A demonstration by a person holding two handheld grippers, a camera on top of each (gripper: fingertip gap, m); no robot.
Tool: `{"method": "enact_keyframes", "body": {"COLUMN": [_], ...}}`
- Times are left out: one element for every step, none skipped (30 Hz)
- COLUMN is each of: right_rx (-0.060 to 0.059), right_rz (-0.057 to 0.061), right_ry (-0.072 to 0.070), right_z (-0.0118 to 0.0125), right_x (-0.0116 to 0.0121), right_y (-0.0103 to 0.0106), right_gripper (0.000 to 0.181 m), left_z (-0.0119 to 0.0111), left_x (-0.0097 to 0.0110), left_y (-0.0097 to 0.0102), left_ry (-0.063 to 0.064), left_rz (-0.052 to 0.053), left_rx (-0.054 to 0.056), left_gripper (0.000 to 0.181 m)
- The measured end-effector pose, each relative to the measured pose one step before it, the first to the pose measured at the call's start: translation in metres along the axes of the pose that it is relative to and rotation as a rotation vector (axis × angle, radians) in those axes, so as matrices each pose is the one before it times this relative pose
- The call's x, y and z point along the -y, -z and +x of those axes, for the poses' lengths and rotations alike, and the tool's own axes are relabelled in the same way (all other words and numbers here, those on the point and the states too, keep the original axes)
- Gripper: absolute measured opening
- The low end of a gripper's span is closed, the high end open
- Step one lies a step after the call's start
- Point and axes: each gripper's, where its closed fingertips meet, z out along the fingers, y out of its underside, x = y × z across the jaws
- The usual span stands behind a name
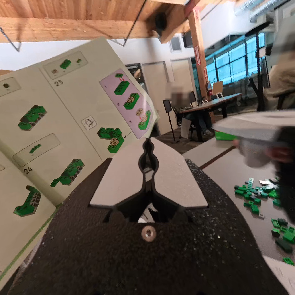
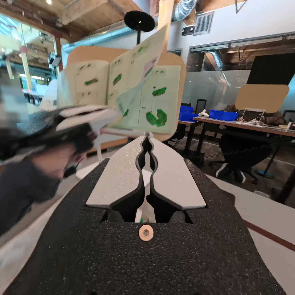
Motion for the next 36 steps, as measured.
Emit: {"method": "enact_keyframes", "body": {"right_rx": [-0.0179, -0.0046, 0.0218, 0.0435, 0.0364, 0.0087, -0.0012, 0.0100, 0.0204, 0.0194, 0.0115, 0.0045, 0.0032, 0.0132, 0.0209, 0.0132, 0.0008, -0.0010, 0.0042, 0.0082, 0.0079, 0.0035, -0.0007, -0.0022, -0.0045, -0.0073, -0.0070, -0.0035, -0.0003, 0.0014, 0.0023, 0.0017, 0.0013, 0.0024, 0.0031, 0.0036], "right_rz": [0.0191, 0.0218, 0.0191, 0.0093, -0.0020, -0.0015, 0.0051, 0.0093, 0.0098, 0.0043, -0.0026, -0.0008, -0.0006, -0.0100, -0.0125, -0.0080, -0.0019, 0.0024, 0.0038, 0.0030, 0.0038, 0.0065, 0.0072, 0.0038, 0.0007, 0.0011, 0.0032, 0.0048, 0.0043, 0.0027, 0.0018, 0.0020, 0.0023, 0.0017, 0.0005, 0.0001], "right_ry": [-0.0480, -0.0610, -0.0655, -0.0500, -0.0257, -0.0089, -0.0026, -0.0044, -0.0061, -0.0012, 0.0055, 0.0095, 0.0049, -0.0052, -0.0010, 0.0136, 0.0231, 0.0231, 0.0139, 0.0026, -0.0033, -0.0029, 0.0016, 0.0073, 0.0109, 0.0105, 0.0063, 0.0001, -0.0058, -0.0091, -0.0087, -0.0056, -0.0016, 0.0013, 0.0023, 0.0030], "right_z": [0.00721, 0.00446, 0.00010, -0.00302, -0.00173, 0.00189, 0.00237, 0.00016, -0.00208, -0.00216, -0.00125, -0.00017, 0.00020, -0.00147, -0.00297, -0.00227, -0.00064, -0.00034, -0.00088, -0.00130, -0.00119, -0.00068, -0.00033, -0.00013, 0.00027, 0.00090, 0.00120, 0.00112, 0.00083, 0.00079, 0.00056, 0.00047, 0.00013, -0.00017, -0.00071, -0.00102], "right_x": [0.00444, 0.00330, 0.00221, 0.00052, -0.00205, -0.00359, -0.00369, -0.00280, -0.00233, -0.00298, -0.00400, -0.00381, -0.00307, -0.00318, -0.00256, -0.00155, -0.00062, -0.00006, 0.00012, -0.00008, -0.00002, 0.00033, 0.00072, 0.00051, 0.00025, 0.00048, 0.00084, 0.00107, 0.00102, 0.00072, 0.00059, 0.00057, 0.00068, 0.00065, 0.00050, 0.00036], "right_y": [-0.01789, -0.01666, -0.01600, -0.01513, -0.01325, -0.01083, -0.00852, -0.00640, -0.00476, -0.00342, -0.00267, -0.00261, -0.00296, -0.00255, -0.00165, -0.00099, -0.00042, -0.00028, -0.00025, -0.00032, -0.00022, 0.00019, 0.00013, 0.00011, 0.00013, 0.00027, 0.00062, 0.00059, 0.00060, 0.00044, 0.00046, 0.00030, 0.00020, 0.00015, -0.00001, -0.00016], "right_gripper": [0.000, 0.000, 0.000, 0.000, 0.000, 0.000, 0.000, 0.000, 0.000, 0.000, 0.000, 0.000, 0.000, 0.000, 0.000, 0.000, 0.000, 0.000, 0.000, 0.000, 0.000, 0.000, 0.000, 0.000, 0.000, 0.000, 0.000, 0.000, 0.000, 0.000, 0.000, 0.000, 0.000, 0.000, 0.000, 0.000], "left_z": [0.00190, 0.00304, 0.00366, -0.00010, -0.00216, -0.00162, -0.00215, -0.00347, -0.00289, -0.00173, -0.00043, 0.00079, 0.00059, -0.00080, -0.00056, 0.00042, 0.00028, 0.00041, 0.00056, 0.00097, 0.00176, 0.00270, 0.00328, 0.00308, 0.00177, 0.00089, 0.00103, 0.00091, 0.00025, -0.00082, -0.00064, 0.00017, 0.00012, -0.00146, -0.00266, -0.00320], "left_x": [-0.00124, -0.00220, -0.00248, 0.00122, 0.00182, 0.00182, 0.00114, 0.00011, -0.00010, 0.00056, 0.00112, 0.00110, 0.00000, -0.00165, -0.00164, -0.00144, -0.00114, -0.00075, -0.00024, -0.00020, 0.00016, 0.00084, 0.00101, 0.00075, -0.00001, -0.00094, -0.00097, -0.00089, -0.00126, -0.00138, -0.00186, -0.00195, -0.00185, -0.00101, 0.00057, 0.00225], "left_y": [0.00010, 0.00092, 0.00176, 0.00141, 0.00110, 0.00084, 0.00096, 0.00075, 0.00048, 0.00053, 0.00041, 0.00009, -0.00018, -0.00028, -0.00038, -0.00016, 0.00006, 0.00045, 0.00085, 0.00101, 0.00100, 0.00100, 0.00131, 0.00127, 0.00123, 0.00103, 0.00075, 0.00027, 0.00014, 0.00007, -0.00009, 0.00003, 0.00010, 0.00043, 0.00084, 0.00131], "left_ry": [-0.0067, -0.0009, 0.0054, -0.0023, 0.0071, 0.0145, 0.0124, 0.0102, 0.0110, 0.0147, 0.0199, 0.0185, 0.0167, 0.0212, 0.0191, 0.0121, 0.0077, 0.0034, 0.0035, 0.0077, 0.0153, 0.0215, 0.0201, 0.0127, 0.0062, 0.0052, 0.0068, 0.0105, 0.0132, 0.0154, 0.0151, 0.0137, 0.0122, 0.0085, 0.0047, 0.0021], "left_rz": [-0.0189, -0.0255, -0.0290, -0.0016, -0.0006, -0.0026, -0.0042, -0.0084, -0.0060, 0.0040, 0.0120, 0.0136, 0.0060, -0.0061, -0.0071, -0.0078, -0.0093, -0.0091, -0.0089, -0.0135, -0.0174, -0.0208, -0.0219, -0.0198, -0.0196, -0.0196, -0.0142, -0.0089, -0.0078, -0.0057, -0.0067, -0.0076, -0.0079, -0.0043, 0.0054, 0.0157], "left_rx": [-0.0269, -0.0353, -0.0392, -0.0130, 0.0029, 0.0004, 0.0045, 0.0137, 0.0097, 0.0035, -0.0033, -0.0113, -0.0105, -0.0017, -0.0038, -0.0109, -0.0099, -0.0097, -0.0098, -0.0134, -0.0177, -0.0222, -0.0223, -0.0188, -0.0085, -0.0046, -0.0085, -0.0102, -0.0089, -0.0035, -0.0052, -0.0113, -0.0109, 0.0010, 0.0125, 0.0180], "left_gripper": [0.000, 0.000, 0.000, 0.000, 0.000, 0.000, 0.000, 0.000, 0.000, 0.000, 0.001, 0.006, 0.011, 0.017, 0.024, 0.028, 0.031, 0.035, 0.037, 0.039, 0.042, 0.044, 0.047, 0.048, 0.049, 0.048, 0.048, 0.048, 0.048, 0.047, 0.046, 0.044, 0.044, 0.043, 0.042, 0.039]}}
